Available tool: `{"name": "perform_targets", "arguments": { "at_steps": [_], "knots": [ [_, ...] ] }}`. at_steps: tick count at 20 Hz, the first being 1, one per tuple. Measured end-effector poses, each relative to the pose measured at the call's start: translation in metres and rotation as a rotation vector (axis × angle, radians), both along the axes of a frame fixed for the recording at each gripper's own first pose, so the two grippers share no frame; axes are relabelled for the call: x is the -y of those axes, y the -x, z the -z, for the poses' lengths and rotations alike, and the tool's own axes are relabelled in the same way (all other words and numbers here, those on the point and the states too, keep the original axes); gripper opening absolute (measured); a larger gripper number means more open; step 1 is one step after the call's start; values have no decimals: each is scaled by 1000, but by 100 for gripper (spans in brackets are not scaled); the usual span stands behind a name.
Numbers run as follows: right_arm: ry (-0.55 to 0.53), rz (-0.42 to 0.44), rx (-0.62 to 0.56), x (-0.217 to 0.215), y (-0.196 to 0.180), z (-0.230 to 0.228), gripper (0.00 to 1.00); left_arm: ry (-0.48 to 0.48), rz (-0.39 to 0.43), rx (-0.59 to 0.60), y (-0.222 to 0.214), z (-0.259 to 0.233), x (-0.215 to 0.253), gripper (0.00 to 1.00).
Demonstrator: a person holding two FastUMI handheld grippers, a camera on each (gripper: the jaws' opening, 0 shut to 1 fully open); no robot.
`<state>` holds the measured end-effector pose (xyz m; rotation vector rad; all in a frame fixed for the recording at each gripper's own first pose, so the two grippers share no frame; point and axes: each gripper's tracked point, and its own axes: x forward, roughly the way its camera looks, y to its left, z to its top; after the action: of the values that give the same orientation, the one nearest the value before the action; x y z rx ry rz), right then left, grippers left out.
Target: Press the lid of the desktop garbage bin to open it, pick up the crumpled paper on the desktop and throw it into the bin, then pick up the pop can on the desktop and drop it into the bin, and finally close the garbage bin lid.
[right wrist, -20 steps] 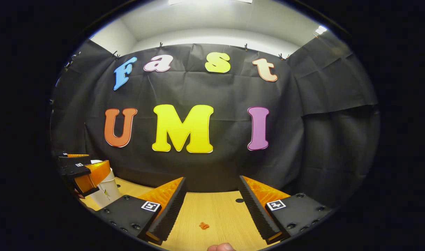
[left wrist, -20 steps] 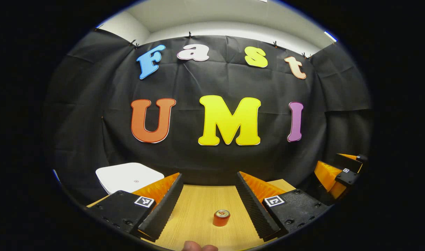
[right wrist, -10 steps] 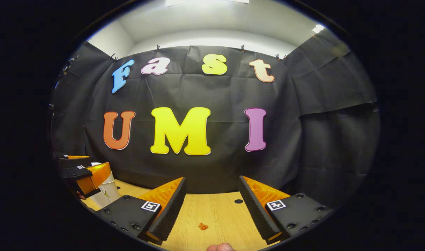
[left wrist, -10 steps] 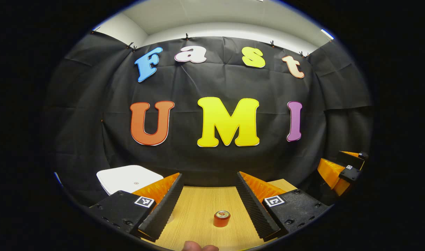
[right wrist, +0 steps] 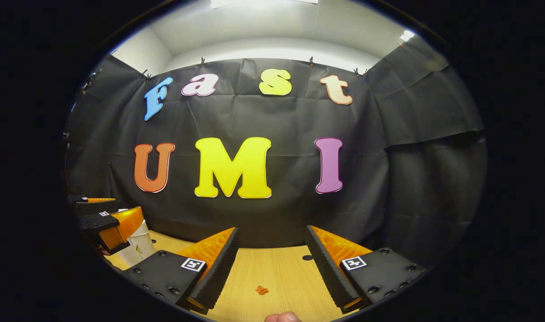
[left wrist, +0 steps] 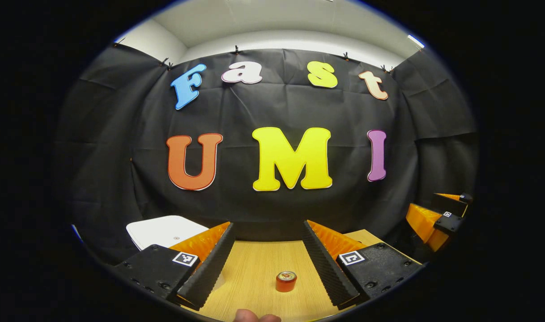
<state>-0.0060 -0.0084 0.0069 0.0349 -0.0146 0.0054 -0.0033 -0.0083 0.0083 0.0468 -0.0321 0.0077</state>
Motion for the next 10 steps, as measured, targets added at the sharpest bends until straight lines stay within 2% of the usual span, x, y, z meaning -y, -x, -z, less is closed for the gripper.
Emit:
{"name": "perform_targets", "arguments": {
  "at_steps": [10],
  "knots": [
    [-11,-14,9,8,-10,-1,94,2,-50,22,-8,-5,-4,98]
  ]
}}
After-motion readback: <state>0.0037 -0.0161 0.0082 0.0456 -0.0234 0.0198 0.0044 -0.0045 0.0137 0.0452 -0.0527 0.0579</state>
